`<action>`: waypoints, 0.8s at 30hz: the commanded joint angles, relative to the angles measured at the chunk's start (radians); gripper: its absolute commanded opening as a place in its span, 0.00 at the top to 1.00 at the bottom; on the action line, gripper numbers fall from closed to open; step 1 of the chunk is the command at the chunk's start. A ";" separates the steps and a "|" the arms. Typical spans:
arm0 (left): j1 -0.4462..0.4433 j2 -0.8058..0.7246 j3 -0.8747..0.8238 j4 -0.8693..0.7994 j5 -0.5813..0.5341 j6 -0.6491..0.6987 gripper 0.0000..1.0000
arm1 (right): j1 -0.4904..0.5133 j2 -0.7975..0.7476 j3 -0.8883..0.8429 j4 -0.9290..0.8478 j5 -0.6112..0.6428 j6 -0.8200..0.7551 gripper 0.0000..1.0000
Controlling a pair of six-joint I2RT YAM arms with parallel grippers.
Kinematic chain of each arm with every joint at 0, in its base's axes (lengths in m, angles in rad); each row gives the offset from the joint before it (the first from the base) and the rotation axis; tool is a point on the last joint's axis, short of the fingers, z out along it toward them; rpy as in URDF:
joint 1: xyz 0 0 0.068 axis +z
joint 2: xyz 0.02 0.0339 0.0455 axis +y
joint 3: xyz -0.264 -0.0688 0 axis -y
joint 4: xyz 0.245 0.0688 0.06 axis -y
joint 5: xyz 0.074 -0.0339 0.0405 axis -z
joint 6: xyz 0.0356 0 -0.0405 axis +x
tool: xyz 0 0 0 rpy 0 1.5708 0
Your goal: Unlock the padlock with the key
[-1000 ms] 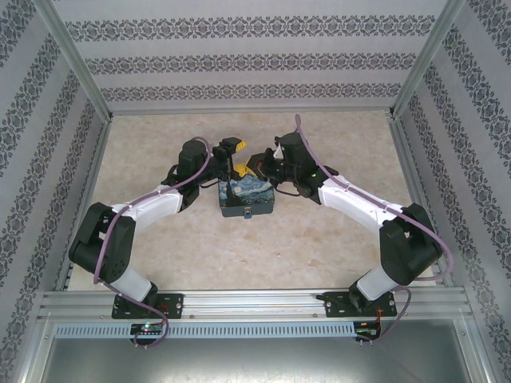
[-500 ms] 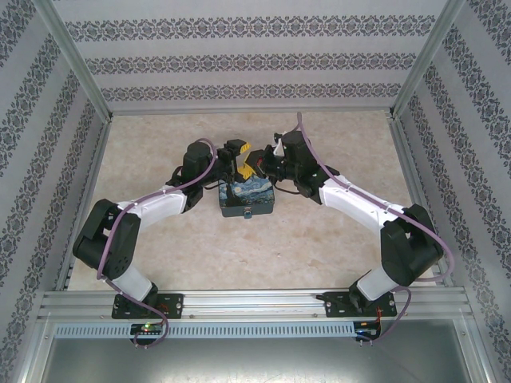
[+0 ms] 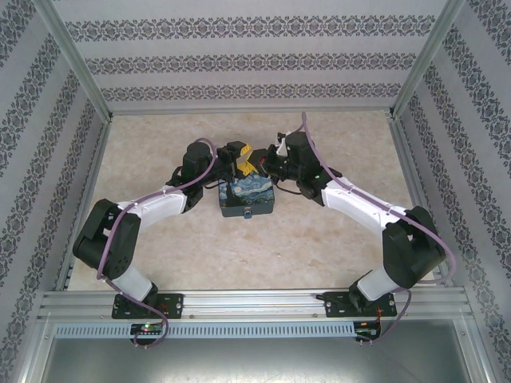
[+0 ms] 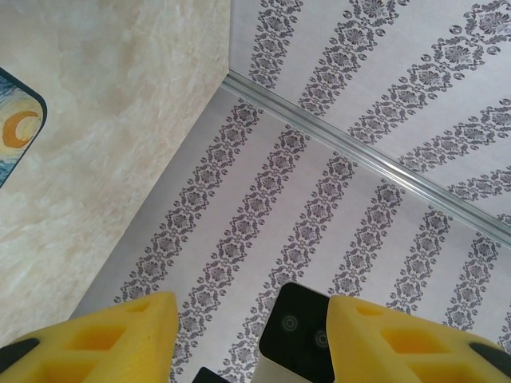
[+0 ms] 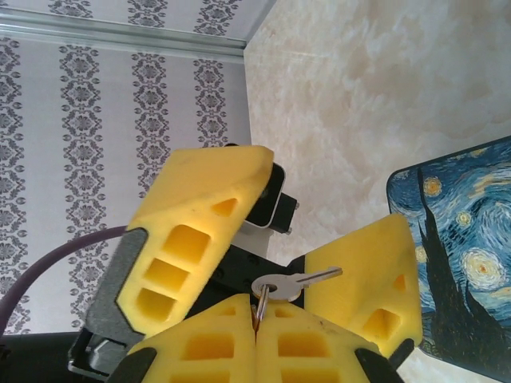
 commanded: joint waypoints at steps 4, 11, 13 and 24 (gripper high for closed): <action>-0.010 0.000 -0.019 0.043 -0.012 -0.002 0.53 | -0.012 -0.032 -0.021 0.030 -0.014 0.016 1.00; -0.009 0.002 -0.018 0.042 -0.014 0.000 0.55 | -0.011 -0.030 -0.024 0.038 -0.014 0.022 1.00; -0.010 0.003 -0.016 0.044 -0.013 0.000 0.56 | -0.012 -0.025 -0.024 0.043 -0.016 0.024 1.00; -0.009 0.014 -0.012 0.055 -0.010 -0.004 0.63 | -0.004 -0.010 -0.036 0.058 -0.017 0.032 1.00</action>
